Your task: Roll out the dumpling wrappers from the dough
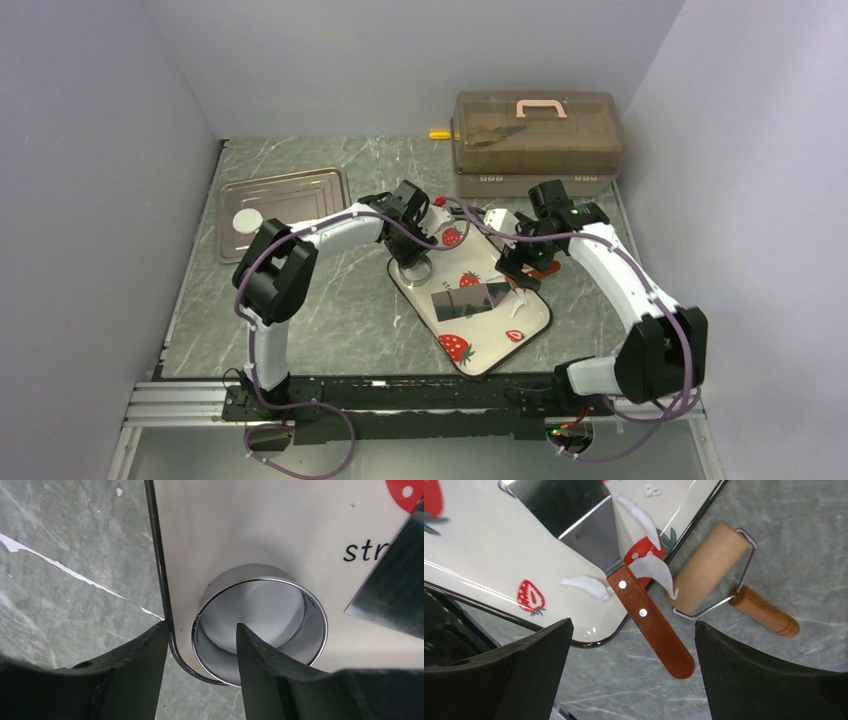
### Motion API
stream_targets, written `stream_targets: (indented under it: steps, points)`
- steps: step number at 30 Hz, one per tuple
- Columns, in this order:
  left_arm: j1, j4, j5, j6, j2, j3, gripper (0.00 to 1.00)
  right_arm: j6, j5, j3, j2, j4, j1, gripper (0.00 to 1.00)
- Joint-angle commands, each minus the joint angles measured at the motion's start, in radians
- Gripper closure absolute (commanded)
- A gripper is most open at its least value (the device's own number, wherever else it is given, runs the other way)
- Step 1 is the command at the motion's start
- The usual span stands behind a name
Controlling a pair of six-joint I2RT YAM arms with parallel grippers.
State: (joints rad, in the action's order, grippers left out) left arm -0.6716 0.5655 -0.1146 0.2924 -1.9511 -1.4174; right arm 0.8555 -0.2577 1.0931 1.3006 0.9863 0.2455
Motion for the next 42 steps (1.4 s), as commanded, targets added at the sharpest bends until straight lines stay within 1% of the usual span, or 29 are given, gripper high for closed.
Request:
stream_targets:
  steps: [1, 3, 5, 8, 10, 12, 13, 14, 15, 18, 19, 23, 24, 26, 29, 34, 35, 38, 40, 42]
  points:
    - [-0.005, -0.005, 0.008, -0.024, -0.024, -0.024, 0.46, 0.166, 0.069, 0.007, 0.068, 0.007, -0.006, 0.06]
    - [-0.006, -0.001, -0.003, -0.027, -0.032, -0.029, 0.54, 0.174, 0.092, -0.013, 0.078, -0.052, -0.006, 0.07]
    - [-0.006, 0.009, -0.024, -0.027, -0.034, -0.038, 0.62, 0.192, 0.114, -0.044, 0.100, -0.074, -0.006, 0.07]
    - [-0.006, 0.015, -0.048, -0.019, -0.022, -0.036, 0.69, 0.216, 0.133, -0.073, 0.123, -0.068, -0.006, 0.13]
    - [-0.005, 0.010, -0.056, -0.016, -0.010, -0.027, 0.75, 0.220, 0.135, -0.089, 0.118, -0.084, -0.006, 0.14]
    - [-0.006, 0.012, -0.065, -0.017, -0.010, -0.028, 0.85, 0.231, 0.149, -0.116, 0.112, -0.108, -0.007, 0.14]
    - [-0.005, 0.015, -0.067, -0.020, -0.015, -0.032, 0.95, 0.233, 0.159, -0.133, 0.112, -0.123, -0.006, 0.14]
    - [-0.006, 0.019, -0.067, -0.022, -0.021, -0.038, 1.00, 0.238, 0.168, -0.151, 0.112, -0.137, -0.006, 0.15]
    - [-0.005, 0.025, -0.066, -0.020, -0.024, -0.046, 1.00, 0.240, 0.172, -0.164, 0.115, -0.149, -0.007, 0.17]
    - [-0.003, 0.050, -0.059, -0.019, -0.029, -0.070, 1.00, 0.233, 0.178, -0.167, 0.126, -0.169, -0.006, 0.34]
    - [-0.004, 0.049, -0.060, -0.017, -0.020, -0.071, 1.00, 0.234, 0.180, -0.170, 0.129, -0.175, -0.007, 0.37]
    - [-0.004, 0.053, -0.071, -0.011, -0.002, -0.073, 1.00, 0.244, 0.202, -0.186, 0.143, -0.193, -0.007, 0.39]
    - [-0.004, 0.055, -0.074, -0.009, 0.002, -0.075, 1.00, 0.242, 0.199, -0.179, 0.147, -0.187, -0.005, 0.42]
    - [-0.002, 0.057, -0.081, -0.005, 0.010, -0.076, 1.00, 0.236, 0.189, -0.154, 0.153, -0.175, -0.007, 0.52]
    - [0.006, 0.068, -0.097, -0.006, 0.020, -0.081, 1.00, 0.228, 0.185, -0.131, 0.146, -0.159, -0.002, 0.70]
    - [0.025, 0.087, -0.117, -0.022, 0.072, -0.086, 1.00, 0.237, 0.185, -0.118, 0.070, -0.095, 0.035, 0.97]
    - [0.036, 0.084, -0.125, -0.023, 0.092, -0.083, 1.00, 0.239, 0.196, -0.115, 0.054, -0.079, 0.048, 1.00]
    - [0.080, 0.095, -0.157, -0.030, 0.145, -0.098, 1.00, 0.201, 0.227, -0.106, 0.003, -0.058, 0.071, 1.00]
    - [0.117, 0.113, -0.208, -0.035, 0.176, -0.122, 1.00, 0.154, 0.208, -0.085, -0.037, -0.060, 0.072, 1.00]
    - [0.153, 0.135, -0.295, -0.047, 0.205, -0.151, 1.00, 0.098, 0.147, -0.065, -0.093, -0.075, 0.072, 1.00]
